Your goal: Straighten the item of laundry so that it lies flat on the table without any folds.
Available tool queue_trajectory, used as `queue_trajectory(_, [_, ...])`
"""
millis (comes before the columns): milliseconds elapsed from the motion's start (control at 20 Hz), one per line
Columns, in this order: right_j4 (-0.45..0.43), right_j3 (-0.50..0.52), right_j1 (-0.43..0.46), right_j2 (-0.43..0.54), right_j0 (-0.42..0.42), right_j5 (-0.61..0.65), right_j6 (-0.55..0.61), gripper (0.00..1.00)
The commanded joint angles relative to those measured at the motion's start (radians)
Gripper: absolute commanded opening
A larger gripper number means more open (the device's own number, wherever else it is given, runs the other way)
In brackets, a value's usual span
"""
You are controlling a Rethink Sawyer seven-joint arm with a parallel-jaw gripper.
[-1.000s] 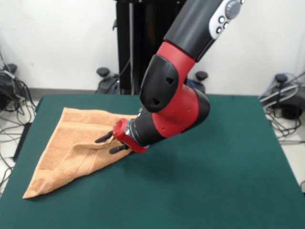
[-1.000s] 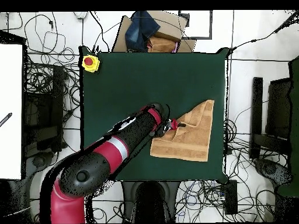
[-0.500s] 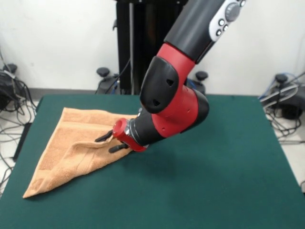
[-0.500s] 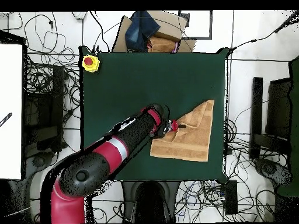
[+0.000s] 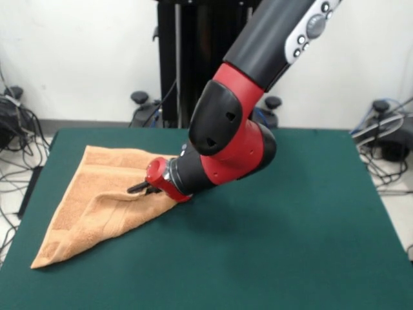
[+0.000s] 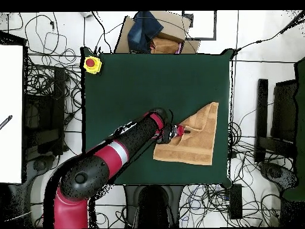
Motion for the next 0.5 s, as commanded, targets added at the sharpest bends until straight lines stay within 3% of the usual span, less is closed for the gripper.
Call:
queue_trajectory(50, [0.044,-0.058,0.074,0.018,0.005,0.085,0.260,0.00])
queue_trajectory(500, [0.063,-0.055,0.072,0.005,0.006,0.050,0.283,0.00])
